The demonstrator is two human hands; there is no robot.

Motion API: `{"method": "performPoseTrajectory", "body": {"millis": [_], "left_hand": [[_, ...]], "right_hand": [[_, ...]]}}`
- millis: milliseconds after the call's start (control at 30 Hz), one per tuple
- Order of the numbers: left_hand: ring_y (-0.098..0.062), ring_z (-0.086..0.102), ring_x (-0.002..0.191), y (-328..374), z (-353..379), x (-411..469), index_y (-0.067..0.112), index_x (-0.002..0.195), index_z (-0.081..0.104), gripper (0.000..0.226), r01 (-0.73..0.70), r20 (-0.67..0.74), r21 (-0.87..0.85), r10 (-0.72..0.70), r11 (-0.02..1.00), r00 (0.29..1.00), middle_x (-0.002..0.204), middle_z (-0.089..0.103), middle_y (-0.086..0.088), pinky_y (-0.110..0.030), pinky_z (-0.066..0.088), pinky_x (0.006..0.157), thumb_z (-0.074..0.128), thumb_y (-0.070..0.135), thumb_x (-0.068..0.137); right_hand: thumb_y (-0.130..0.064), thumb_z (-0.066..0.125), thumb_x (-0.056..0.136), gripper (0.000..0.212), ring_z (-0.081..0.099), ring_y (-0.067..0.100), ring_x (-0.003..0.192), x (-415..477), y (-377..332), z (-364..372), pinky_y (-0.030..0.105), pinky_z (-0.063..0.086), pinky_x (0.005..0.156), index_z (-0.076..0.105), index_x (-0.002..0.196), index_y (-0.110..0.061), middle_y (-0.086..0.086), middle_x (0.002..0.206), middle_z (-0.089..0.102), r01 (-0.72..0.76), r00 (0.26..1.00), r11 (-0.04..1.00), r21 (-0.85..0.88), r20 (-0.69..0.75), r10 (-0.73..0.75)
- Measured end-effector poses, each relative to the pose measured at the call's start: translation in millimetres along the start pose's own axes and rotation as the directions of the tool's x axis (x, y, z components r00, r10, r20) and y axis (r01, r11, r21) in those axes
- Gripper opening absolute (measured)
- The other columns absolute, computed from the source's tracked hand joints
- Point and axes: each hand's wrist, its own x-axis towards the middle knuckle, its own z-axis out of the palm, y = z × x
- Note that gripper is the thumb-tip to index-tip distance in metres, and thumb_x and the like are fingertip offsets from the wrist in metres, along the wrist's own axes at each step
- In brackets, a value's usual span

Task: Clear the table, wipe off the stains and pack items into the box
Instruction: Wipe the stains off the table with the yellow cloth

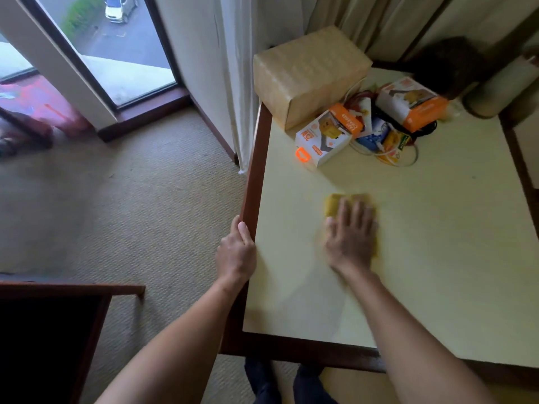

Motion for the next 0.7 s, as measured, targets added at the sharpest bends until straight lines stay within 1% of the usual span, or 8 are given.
{"method": "performPoseTrajectory", "body": {"millis": [100,200,267,333,400,467,600,700], "left_hand": [[-0.043,0.064,0.115,-3,0,-1,0.025,0.152,0.046,0.049,-0.028,-0.018,0.006,0.028,1.0,0.999,0.126,0.07,-0.022,-0.049,0.048,0.098,0.028,0.041,0.11],[-0.04,0.065,0.115,-6,-1,-7,0.024,0.155,0.042,0.059,-0.083,-0.027,0.006,0.083,0.997,0.996,0.13,0.069,-0.019,-0.05,0.05,0.098,0.024,0.048,0.105],[-0.036,0.06,0.126,-5,-2,-15,0.02,0.159,0.034,0.063,-0.122,-0.014,0.045,0.123,0.992,0.992,0.145,0.06,-0.015,-0.049,0.048,0.103,0.025,0.048,0.103],[-0.029,0.045,0.144,-1,0,-23,0.014,0.164,0.021,0.064,-0.178,0.02,0.12,0.177,0.977,0.984,0.165,0.037,-0.011,-0.044,0.038,0.115,0.029,0.044,0.107],[-0.028,0.03,0.153,2,4,-26,0.008,0.165,0.01,0.068,-0.238,0.047,0.207,0.234,0.949,0.971,0.172,0.018,-0.012,-0.041,0.03,0.12,0.031,0.042,0.109],[-0.032,0.021,0.156,3,7,-25,0.008,0.165,0.008,0.069,-0.307,0.074,0.294,0.299,0.905,0.951,0.173,0.006,-0.016,-0.041,0.024,0.124,0.029,0.043,0.109],[-0.039,0.006,0.159,-5,15,-19,0.007,0.164,0.012,0.074,-0.38,0.13,0.48,0.364,0.791,0.922,0.171,-0.002,-0.025,-0.056,0.013,0.127,0.022,0.05,0.105],[-0.041,-0.001,0.159,-3,22,-20,0.006,0.162,0.022,0.072,-0.434,0.14,0.556,0.435,0.709,0.89,0.171,0.002,-0.025,-0.066,0.008,0.124,0.028,0.047,0.104]], "right_hand": [[-0.052,0.019,0.1,0.068,0.003,0.035,0.157,-53,-40,15,0.054,0.003,0.125,0.018,0.162,-0.023,0.012,0.17,0.008,0.268,0.961,0.963,-0.02,0.067,-0.267],[-0.055,0.015,0.103,0.067,-0.019,0.025,0.156,-94,-22,8,0.05,-0.004,0.126,-0.001,0.163,-0.03,0.002,0.17,-0.012,0.401,0.906,0.916,-0.017,0.157,-0.394],[-0.057,0.013,0.102,0.067,-0.019,0.023,0.156,-87,8,1,0.049,-0.003,0.127,-0.004,0.162,-0.032,0.0,0.17,-0.012,0.369,0.92,0.929,-0.026,0.154,-0.361],[-0.058,0.012,0.101,0.068,-0.01,0.025,0.158,-56,36,-6,0.049,0.001,0.127,0.002,0.163,-0.031,0.002,0.172,-0.003,0.264,0.959,0.963,-0.052,0.118,-0.256],[-0.058,0.01,0.098,0.072,0.002,0.031,0.157,-13,51,-15,0.051,0.005,0.126,0.01,0.163,-0.027,0.008,0.171,0.008,0.164,0.983,0.984,-0.064,0.095,-0.157],[-0.058,0.008,0.098,0.073,0.004,0.035,0.157,33,51,-22,0.052,0.004,0.126,0.009,0.163,-0.024,0.011,0.17,0.01,0.124,0.99,0.989,-0.08,0.082,-0.117],[-0.052,0.013,0.104,0.068,-0.002,0.037,0.156,90,14,-22,0.054,0.002,0.126,0.001,0.163,-0.02,0.013,0.171,0.001,0.067,0.997,0.994,-0.085,0.052,-0.063],[-0.051,0.012,0.102,0.07,-0.001,0.037,0.156,67,-6,-13,0.054,0.001,0.126,0.003,0.163,-0.018,0.014,0.17,0.003,0.153,0.985,0.987,-0.054,0.083,-0.149]]}}
